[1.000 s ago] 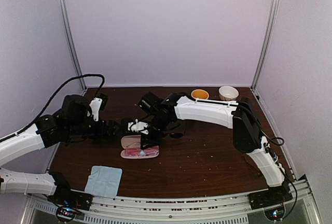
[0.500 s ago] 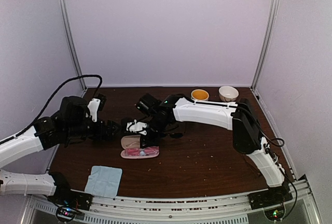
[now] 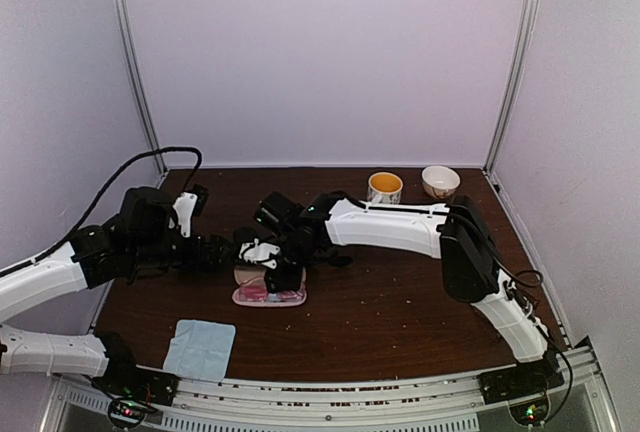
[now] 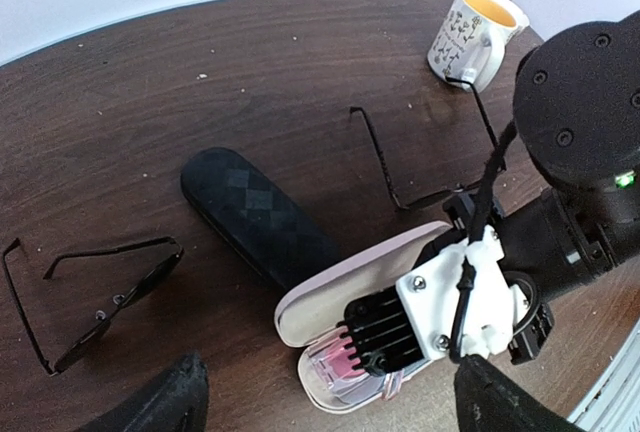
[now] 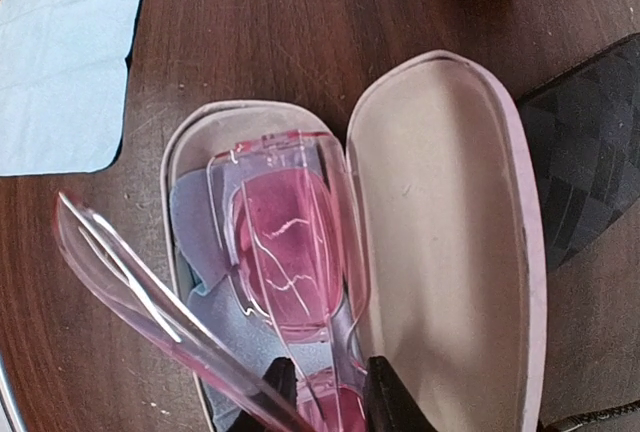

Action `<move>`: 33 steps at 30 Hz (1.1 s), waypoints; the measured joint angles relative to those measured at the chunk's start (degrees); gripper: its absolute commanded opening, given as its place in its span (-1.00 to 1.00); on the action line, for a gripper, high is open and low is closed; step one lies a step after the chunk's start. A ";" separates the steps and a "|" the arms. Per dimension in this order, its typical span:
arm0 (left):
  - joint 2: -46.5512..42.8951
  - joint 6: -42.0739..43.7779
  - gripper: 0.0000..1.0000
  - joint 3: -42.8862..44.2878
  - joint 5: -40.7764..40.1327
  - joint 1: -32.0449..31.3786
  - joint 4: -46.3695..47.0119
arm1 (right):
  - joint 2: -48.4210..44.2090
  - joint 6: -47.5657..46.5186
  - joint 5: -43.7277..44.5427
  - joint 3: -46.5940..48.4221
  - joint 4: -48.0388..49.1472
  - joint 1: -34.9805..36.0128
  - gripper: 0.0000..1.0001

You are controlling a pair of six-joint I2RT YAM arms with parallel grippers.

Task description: Organize the sunglasses

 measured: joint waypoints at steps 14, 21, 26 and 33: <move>3.39 0.70 0.70 1.95 1.27 -0.07 -0.11 | -9.03 4.46 -0.76 -6.64 2.62 -0.24 -0.04; 8.92 1.95 0.36 5.05 1.90 0.00 -0.17 | -17.22 9.16 -1.40 -17.14 8.26 -1.44 -0.03; 17.16 2.73 0.01 9.51 3.34 0.00 -0.35 | -27.87 18.32 -1.05 -35.32 17.81 -5.75 -0.09; 30.53 3.56 -0.25 16.83 6.91 0.00 -0.13 | -41.18 30.99 0.37 -55.01 30.84 -8.98 -0.14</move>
